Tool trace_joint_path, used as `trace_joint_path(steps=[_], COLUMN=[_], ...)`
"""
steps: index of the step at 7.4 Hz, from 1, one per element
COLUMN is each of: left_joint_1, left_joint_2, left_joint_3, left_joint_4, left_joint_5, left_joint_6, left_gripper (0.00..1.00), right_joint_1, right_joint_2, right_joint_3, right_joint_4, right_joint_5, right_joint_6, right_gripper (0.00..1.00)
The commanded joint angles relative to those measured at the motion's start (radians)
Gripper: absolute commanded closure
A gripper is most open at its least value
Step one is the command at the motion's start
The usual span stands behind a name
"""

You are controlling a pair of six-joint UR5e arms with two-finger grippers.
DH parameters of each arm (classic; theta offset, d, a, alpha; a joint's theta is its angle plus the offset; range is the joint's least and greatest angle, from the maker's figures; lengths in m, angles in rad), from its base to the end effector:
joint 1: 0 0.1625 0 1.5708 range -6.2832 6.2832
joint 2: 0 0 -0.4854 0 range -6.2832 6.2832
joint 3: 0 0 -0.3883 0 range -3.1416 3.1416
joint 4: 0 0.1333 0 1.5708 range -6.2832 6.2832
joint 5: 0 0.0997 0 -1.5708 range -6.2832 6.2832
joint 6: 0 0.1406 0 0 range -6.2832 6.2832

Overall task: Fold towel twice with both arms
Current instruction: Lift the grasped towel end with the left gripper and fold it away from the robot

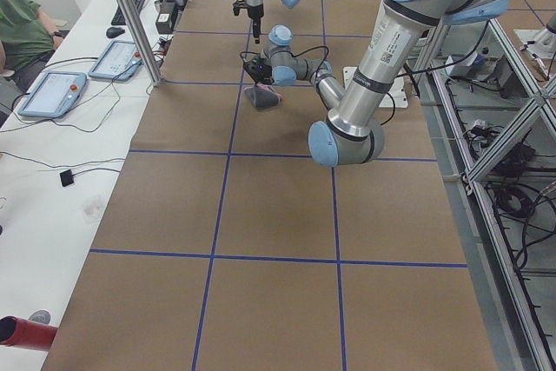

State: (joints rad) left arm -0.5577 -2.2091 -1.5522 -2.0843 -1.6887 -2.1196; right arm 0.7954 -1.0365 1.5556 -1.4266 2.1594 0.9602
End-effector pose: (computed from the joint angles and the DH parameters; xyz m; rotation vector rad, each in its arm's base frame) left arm 0.5949 -0.5087 0.2957 -0.1041 1.1789 -0.9142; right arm -0.4750 -0.5635 0.4184 -0.0161 -0.8560 -0.0218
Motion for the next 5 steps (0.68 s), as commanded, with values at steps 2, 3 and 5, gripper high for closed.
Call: trace_joint_path(steps=[2, 3, 5], left_joint_1=[-0.022, -0.019, -0.019], left_joint_2=[-0.046, -0.066, -0.075], left_joint_3=[0.121, 0.130, 0.119], left_joint_4=[-0.120, -0.131, -0.137], left_joint_5=[-0.002, -0.028, -0.087], left_joint_6=[0.007, 0.013, 0.027], left_gripper=[1.00, 1.00, 1.00], right_joint_1=[-0.002, -0.002, -0.002], right_joint_2=[0.001, 0.012, 0.018], right_joint_3=[-0.006, -0.014, -0.022], right_joint_4=[0.002, 0.002, 0.002], right_joint_5=[-0.001, -0.003, -0.003], right_joint_6=[0.000, 0.000, 0.000], right_gripper=[0.00, 0.00, 0.00])
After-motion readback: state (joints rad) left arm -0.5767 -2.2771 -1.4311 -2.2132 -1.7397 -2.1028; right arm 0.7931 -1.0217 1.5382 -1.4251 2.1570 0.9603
